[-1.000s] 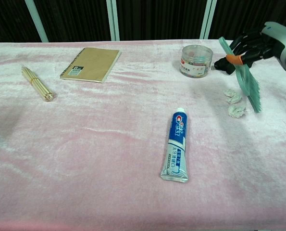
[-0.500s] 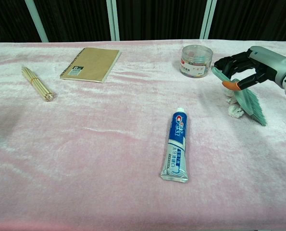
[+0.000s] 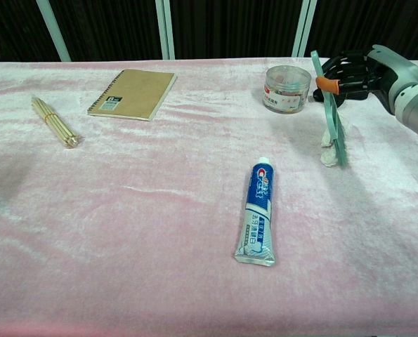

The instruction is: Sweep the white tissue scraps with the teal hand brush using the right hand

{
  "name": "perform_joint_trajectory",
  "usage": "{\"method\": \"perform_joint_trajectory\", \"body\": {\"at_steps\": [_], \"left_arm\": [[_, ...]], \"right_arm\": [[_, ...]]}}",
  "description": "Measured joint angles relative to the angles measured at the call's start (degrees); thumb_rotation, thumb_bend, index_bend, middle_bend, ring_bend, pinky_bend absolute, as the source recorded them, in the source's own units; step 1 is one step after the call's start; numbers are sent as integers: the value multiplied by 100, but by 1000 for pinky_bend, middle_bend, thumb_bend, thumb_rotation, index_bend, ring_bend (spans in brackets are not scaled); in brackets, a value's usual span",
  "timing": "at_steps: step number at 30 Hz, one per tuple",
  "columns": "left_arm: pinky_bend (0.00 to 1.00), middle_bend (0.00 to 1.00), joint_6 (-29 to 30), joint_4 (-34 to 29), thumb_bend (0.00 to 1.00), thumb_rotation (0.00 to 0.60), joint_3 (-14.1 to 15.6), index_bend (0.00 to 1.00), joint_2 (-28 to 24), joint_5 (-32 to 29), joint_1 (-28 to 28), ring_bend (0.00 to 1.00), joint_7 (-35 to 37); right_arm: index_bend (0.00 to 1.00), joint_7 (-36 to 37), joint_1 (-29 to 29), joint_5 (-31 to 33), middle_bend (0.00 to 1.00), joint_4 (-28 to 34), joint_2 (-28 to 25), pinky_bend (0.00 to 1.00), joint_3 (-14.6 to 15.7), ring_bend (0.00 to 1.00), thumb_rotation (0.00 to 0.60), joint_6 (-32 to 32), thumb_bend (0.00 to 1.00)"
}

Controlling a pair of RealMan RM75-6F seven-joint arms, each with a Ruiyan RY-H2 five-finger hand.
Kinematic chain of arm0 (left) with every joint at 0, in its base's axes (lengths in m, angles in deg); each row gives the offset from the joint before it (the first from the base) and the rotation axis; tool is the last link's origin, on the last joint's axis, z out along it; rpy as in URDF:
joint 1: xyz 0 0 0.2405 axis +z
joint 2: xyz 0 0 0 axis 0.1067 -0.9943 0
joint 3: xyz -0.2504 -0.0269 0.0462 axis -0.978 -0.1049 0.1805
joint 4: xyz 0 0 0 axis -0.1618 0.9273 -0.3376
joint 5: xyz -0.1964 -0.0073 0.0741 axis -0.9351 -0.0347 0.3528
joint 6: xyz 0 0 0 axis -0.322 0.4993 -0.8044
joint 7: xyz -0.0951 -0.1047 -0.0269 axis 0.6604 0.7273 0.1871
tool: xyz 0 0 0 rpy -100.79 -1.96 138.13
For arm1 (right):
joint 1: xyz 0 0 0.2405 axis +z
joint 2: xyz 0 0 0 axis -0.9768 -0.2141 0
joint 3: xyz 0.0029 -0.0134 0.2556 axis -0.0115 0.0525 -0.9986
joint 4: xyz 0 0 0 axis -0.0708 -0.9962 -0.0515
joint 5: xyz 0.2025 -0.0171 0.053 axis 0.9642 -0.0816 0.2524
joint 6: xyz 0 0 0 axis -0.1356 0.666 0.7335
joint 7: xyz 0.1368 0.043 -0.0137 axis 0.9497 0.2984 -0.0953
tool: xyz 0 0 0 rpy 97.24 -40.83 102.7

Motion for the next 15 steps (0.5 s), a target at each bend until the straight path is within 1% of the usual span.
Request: {"method": "perform_joint_trajectory", "body": {"at_steps": [5, 8, 11, 15], "left_arm": [[185, 43, -4, -4, 280, 600, 2, 72, -5, -5, 2, 0, 9], [189, 42, -4, -1, 280, 600, 3, 72, -7, -5, 3, 0, 15], [190, 42, -7, 2, 280, 600, 2, 71, -8, -7, 2, 0, 16], [192, 42, -3, 5, 280, 600, 4, 72, -8, 1, 2, 0, 10]], "right_arm": [[778, 598, -32, 142, 620, 321, -19, 153, -159, 294, 600, -154, 392], [778, 1024, -67, 148, 620, 651, -104, 153, -251, 294, 600, -254, 392], [782, 1516, -123, 109, 621, 1035, -252, 153, -356, 294, 600, -352, 393], [785, 2095, -239, -128, 624, 1515, -570, 153, -493, 294, 600, -365, 395]]}}
